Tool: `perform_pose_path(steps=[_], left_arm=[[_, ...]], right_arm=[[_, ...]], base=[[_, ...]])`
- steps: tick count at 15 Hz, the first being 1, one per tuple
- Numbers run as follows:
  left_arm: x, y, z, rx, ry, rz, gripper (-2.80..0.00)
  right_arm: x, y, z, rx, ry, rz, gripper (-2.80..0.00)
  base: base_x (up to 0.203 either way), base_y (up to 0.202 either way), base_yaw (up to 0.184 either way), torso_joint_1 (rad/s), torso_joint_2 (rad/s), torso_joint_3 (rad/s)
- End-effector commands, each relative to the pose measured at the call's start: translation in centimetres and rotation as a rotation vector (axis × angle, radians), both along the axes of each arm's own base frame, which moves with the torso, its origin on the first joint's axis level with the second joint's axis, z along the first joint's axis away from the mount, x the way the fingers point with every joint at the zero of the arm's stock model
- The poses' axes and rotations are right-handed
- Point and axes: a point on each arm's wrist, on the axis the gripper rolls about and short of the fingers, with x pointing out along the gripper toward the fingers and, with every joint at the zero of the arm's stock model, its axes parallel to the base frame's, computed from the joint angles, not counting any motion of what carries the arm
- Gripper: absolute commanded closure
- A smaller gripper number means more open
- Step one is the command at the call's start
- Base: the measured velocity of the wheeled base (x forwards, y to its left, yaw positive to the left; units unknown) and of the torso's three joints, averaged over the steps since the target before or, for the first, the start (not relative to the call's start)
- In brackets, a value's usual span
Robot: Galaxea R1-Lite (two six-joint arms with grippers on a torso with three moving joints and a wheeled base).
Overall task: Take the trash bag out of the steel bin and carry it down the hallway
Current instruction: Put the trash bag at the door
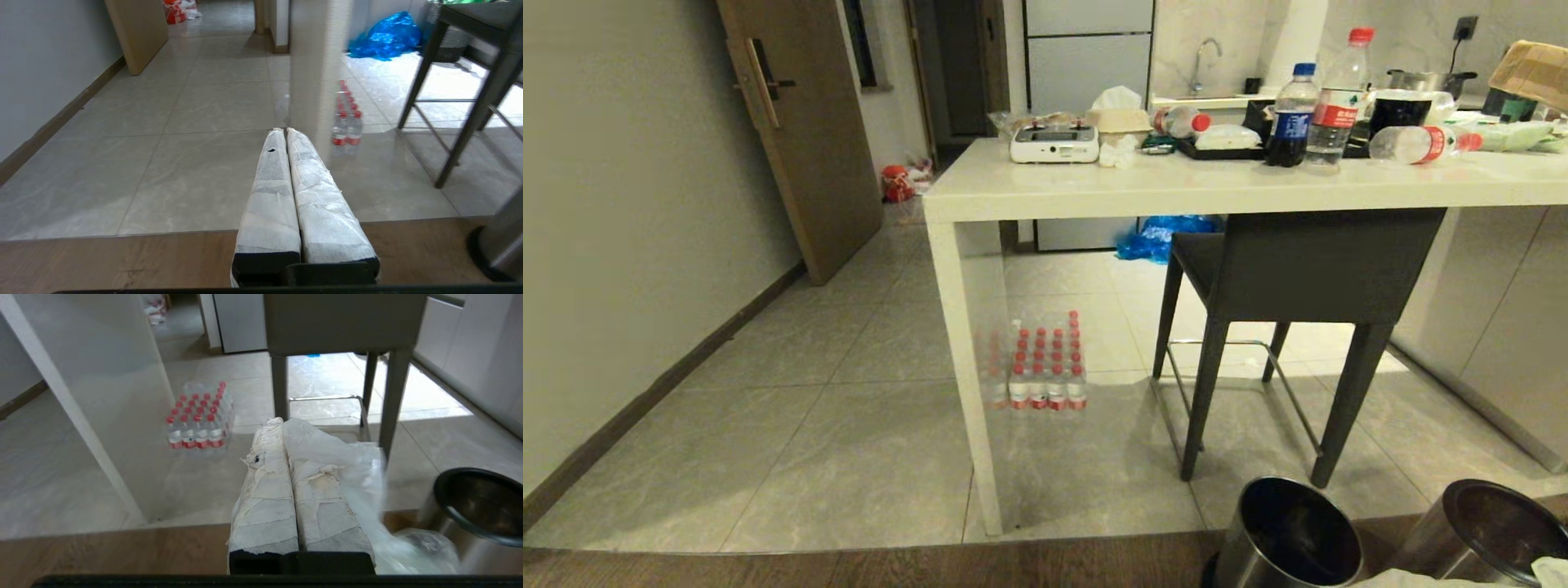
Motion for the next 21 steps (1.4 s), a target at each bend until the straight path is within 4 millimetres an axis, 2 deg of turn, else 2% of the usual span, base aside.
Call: perform_pose_path(steps=[1,21], left_arm=[[0.01,0.0,-0.04,0.0,0.001,0.001,0.0],[0.01,0.0,-0.05,-0.002,0.002,0.002,0.0]], right_arm=[[0.0,0.0,0.0,0.001,0.0,0.001,0.0],[0.0,0.0,0.0,0.001,0.0,0.001,0.0]], base=[[0.001,0.191,0.004,0.005,0.0,0.002],[0.0,0.192,0.001,0.001,0.0,0.002]])
